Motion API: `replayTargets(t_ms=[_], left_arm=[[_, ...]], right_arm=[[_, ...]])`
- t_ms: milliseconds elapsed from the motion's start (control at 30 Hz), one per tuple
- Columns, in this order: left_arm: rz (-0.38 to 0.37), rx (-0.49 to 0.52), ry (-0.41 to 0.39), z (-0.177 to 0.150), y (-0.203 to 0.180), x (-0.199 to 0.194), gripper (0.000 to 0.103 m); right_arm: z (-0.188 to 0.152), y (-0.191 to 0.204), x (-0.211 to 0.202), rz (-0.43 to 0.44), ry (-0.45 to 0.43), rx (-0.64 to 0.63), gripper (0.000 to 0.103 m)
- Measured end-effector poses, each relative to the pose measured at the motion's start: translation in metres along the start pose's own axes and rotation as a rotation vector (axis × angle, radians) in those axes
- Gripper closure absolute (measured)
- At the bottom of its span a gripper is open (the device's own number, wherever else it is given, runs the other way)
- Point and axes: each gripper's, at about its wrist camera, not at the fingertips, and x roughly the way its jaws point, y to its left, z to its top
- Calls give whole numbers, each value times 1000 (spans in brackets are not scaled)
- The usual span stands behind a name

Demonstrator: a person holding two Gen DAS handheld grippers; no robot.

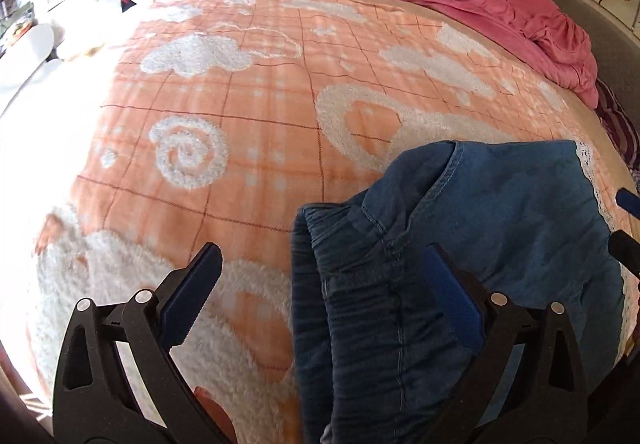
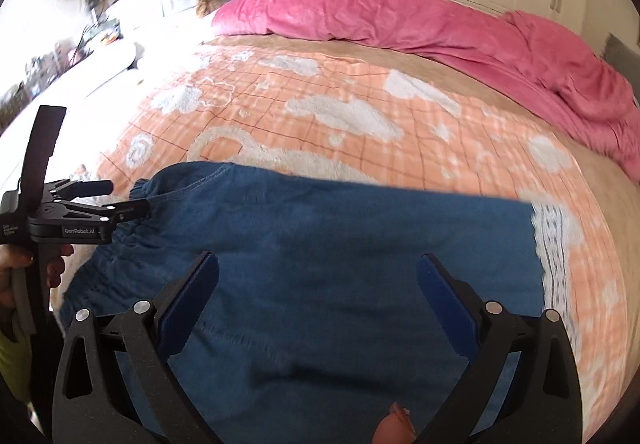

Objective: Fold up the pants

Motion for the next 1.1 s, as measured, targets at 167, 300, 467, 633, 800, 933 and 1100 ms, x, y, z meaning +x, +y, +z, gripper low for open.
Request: replayTargets(t_ms=[167, 300, 467, 633, 800, 933, 1100], left_arm=[[-41, 27, -1, 3, 0, 21, 29], [-83, 50, -44, 7, -1, 19, 66], [-77, 87, -146, 0, -4, -2, 71], [-62, 85, -225, -3, -6, -19, 71], [-34, 101, -236, -5, -8, -17, 71], [-7, 113, -233, -6, -10, -11, 71], [1, 107, -240, -7, -6, -9, 71]], right_arm=[[28, 1, 31, 10, 39, -111, 4], [48, 2, 64, 50, 97, -173, 4], [62, 4, 95, 28, 154, -274, 4], [70, 28, 111, 92, 168, -443, 6], [59, 54, 128, 85, 166, -564, 40], [51, 59, 128, 141, 145, -511, 81], [49, 46, 104, 134, 55, -393, 97]])
